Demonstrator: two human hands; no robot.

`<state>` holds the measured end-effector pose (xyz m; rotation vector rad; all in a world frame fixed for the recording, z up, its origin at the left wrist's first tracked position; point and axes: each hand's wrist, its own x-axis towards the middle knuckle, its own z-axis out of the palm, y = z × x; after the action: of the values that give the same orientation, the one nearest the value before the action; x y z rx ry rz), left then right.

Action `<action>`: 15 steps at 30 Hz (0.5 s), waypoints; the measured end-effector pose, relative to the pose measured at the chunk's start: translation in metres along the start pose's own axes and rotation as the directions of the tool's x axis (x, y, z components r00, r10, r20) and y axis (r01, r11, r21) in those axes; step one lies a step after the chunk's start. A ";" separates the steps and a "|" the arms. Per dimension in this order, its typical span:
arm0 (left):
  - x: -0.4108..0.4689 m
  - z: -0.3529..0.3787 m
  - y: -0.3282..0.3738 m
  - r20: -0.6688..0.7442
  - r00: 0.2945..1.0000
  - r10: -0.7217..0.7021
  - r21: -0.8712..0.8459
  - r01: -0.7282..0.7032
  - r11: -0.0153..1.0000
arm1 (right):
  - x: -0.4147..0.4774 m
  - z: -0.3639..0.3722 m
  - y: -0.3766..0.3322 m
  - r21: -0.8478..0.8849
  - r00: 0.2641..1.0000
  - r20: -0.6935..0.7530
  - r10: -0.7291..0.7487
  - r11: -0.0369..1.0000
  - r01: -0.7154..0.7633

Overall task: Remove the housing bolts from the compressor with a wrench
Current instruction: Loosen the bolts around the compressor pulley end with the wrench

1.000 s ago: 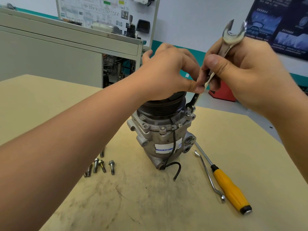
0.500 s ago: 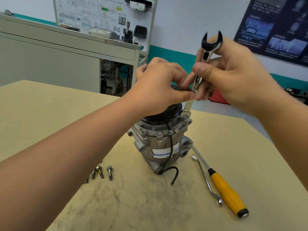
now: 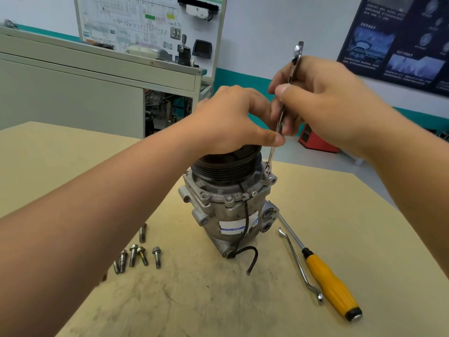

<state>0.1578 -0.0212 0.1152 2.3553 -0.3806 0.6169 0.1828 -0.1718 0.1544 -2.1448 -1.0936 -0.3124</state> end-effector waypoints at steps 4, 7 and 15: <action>0.000 -0.002 0.000 0.001 1.000 0.004 -0.015 -0.004 1.000 | 0.003 -0.002 -0.003 -0.081 1.000 0.010 0.013 0.997 -0.012; -0.001 -0.002 -0.002 -0.013 1.000 0.004 -0.027 -0.005 1.000 | 0.003 -0.002 -0.005 -0.135 1.000 -0.005 0.021 0.991 -0.022; -0.004 0.003 -0.007 -0.100 0.993 -0.067 -0.040 0.063 0.997 | 0.010 0.007 -0.017 -0.336 0.996 -0.049 -0.075 0.940 0.054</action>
<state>0.1582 -0.0179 0.1076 2.2812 -0.2666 0.6898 0.1751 -0.1540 0.1623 -2.3784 -1.1426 -0.6308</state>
